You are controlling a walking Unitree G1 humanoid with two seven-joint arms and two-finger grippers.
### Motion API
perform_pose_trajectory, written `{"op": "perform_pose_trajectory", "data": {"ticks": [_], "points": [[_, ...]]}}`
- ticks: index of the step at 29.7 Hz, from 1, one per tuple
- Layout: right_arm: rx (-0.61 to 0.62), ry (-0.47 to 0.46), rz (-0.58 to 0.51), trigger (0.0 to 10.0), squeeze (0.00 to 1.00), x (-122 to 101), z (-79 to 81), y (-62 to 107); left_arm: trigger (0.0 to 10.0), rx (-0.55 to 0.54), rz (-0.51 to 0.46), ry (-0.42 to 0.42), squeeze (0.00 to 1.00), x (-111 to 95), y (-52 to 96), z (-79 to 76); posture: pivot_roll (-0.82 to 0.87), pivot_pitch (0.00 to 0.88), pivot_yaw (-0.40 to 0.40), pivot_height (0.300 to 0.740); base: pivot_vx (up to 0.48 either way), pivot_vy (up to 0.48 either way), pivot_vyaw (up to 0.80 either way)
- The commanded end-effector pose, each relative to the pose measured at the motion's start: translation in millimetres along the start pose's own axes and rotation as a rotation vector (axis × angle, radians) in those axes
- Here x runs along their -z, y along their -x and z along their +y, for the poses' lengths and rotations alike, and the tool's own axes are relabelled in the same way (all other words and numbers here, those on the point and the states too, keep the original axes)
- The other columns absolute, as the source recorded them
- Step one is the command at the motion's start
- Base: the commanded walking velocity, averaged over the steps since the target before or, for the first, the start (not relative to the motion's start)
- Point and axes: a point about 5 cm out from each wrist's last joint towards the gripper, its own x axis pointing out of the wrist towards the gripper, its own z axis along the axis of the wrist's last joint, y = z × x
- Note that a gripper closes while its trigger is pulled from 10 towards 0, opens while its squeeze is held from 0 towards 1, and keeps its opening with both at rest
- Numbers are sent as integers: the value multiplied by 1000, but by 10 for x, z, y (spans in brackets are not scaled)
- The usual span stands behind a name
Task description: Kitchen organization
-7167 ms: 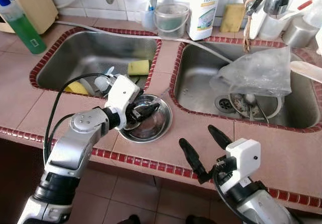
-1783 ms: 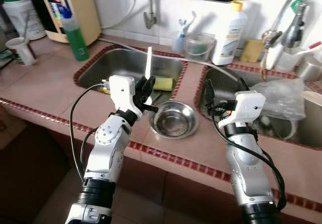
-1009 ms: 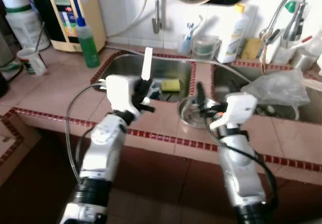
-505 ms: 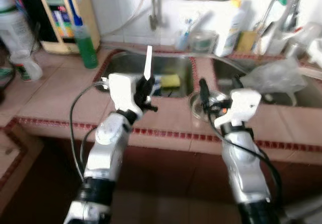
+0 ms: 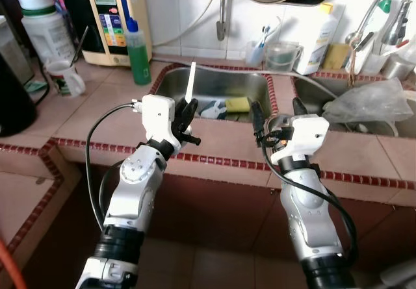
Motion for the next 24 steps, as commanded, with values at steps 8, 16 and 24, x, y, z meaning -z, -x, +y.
{"op": "perform_pose_trajectory", "data": {"ticks": [8,16,24], "points": [[12,-3,1,10000,0,14,-17,8,10000,31,-1,-25,0,-22,-13,-33,-98,0,32,740,0,0,0],[12,-6,-1,10000,0,15,-14,1,10000,35,-3,-27,0,-30,-25,-33,-98,0,34,740,195,0,0],[11,-10,-3,10000,0,15,-10,-7,10000,40,-2,-25,0,-33,-32,-36,-97,0,34,740,301,0,0]]}}
